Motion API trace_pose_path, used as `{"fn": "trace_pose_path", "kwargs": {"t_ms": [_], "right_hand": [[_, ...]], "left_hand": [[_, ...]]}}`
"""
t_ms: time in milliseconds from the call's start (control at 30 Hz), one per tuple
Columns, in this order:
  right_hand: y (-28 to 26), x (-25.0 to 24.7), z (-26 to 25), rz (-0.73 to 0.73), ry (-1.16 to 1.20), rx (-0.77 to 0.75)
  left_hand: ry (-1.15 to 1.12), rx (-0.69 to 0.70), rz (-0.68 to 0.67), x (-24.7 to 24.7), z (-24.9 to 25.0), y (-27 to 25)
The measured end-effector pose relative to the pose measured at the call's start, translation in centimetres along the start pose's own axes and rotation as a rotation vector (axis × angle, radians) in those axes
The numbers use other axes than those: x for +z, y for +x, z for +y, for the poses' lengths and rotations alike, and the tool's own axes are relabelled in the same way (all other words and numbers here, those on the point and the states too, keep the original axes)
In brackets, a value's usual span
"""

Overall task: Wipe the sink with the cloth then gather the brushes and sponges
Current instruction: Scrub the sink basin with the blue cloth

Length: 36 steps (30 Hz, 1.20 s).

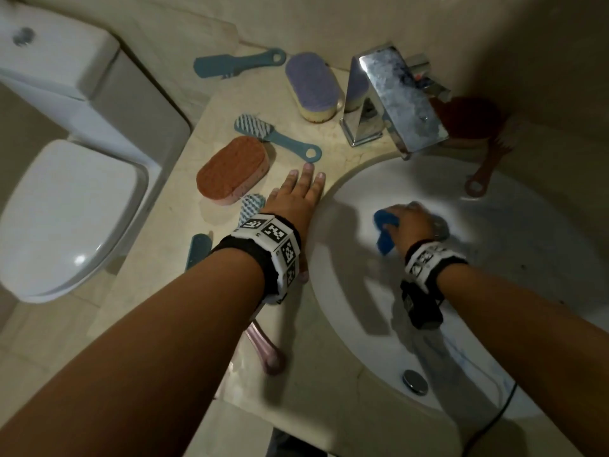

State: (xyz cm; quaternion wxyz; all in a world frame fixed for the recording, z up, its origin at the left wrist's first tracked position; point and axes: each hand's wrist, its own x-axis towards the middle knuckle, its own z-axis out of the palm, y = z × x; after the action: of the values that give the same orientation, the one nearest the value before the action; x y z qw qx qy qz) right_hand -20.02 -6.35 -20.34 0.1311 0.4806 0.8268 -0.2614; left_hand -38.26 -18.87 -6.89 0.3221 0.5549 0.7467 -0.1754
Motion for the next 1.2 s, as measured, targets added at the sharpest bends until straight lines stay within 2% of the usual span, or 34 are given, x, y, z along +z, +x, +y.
{"fn": "trace_pose_path", "kwargs": {"t_ms": [67, 100, 167, 233, 267, 333, 433, 467, 533, 600, 700, 767, 867, 933, 1033, 1100, 1200], "right_hand": [[0.5, -1.9, 0.4, 0.073, -0.003, 0.122], [0.5, -1.7, 0.2, 0.111, 0.045, 0.113], [-0.5, -0.2, -1.3, 0.113, 0.181, -0.020], [-1.8, 2.1, -2.3, 0.027, 0.214, -0.199], [-2.1, 2.7, -2.3, 0.008, 0.206, -0.234], [-1.0, 2.6, -1.2, 0.066, 0.191, -0.166], [1.0, 0.7, 1.8, 0.157, 0.155, 0.092], [1.1, 0.1, 2.4, 0.160, 0.141, 0.131], [0.6, -0.5, 1.7, 0.148, 0.161, 0.061], [-0.5, 0.7, -0.5, 0.113, 0.233, -0.053], [-1.7, 3.4, -2.5, 0.030, 0.200, -0.241], [-0.6, 3.1, -1.2, 0.065, 0.195, -0.181], [1.1, 0.8, 2.1, 0.168, 0.181, 0.106], [1.0, -0.4, 2.8, 0.221, 0.237, 0.180], [-0.4, -0.5, -0.1, 0.225, 0.327, 0.044], [-1.1, 1.2, -2.4, 0.166, 0.388, -0.054], [-0.7, 3.1, -2.4, 0.106, 0.367, -0.138]], "left_hand": [[0.001, 0.003, 0.001, 0.0, 0.0, 0.1], [0.003, 0.003, 0.003, 0.1, -0.1, 0.1], [0.020, 0.006, 0.006, 0.2, -0.1, 0.2], [0.031, 0.007, 0.001, 0.3, -0.2, 0.4], [0.032, 0.007, 0.002, 0.4, -0.2, 0.4], [0.033, 0.007, 0.019, 0.6, -0.3, 0.4], [0.035, 0.011, 0.025, 0.6, -0.3, 0.4], [0.039, 0.013, 0.023, 0.6, -0.3, 0.4], [0.042, 0.014, 0.023, 0.6, -0.3, 0.4], [0.046, 0.015, 0.019, 0.5, -0.2, 0.3], [0.052, 0.008, 0.010, 0.5, -0.3, 0.4], [0.046, 0.011, 0.013, 0.4, -0.3, 0.4], [0.029, 0.012, 0.009, 0.4, -0.3, 0.4], [0.034, 0.008, 0.003, 0.4, -0.3, 0.4], [0.035, 0.009, 0.007, 0.1, -0.2, 0.3], [0.038, 0.005, -0.004, 0.1, -0.2, 0.2], [0.051, 0.014, -0.002, 0.3, -0.2, 0.1]]}}
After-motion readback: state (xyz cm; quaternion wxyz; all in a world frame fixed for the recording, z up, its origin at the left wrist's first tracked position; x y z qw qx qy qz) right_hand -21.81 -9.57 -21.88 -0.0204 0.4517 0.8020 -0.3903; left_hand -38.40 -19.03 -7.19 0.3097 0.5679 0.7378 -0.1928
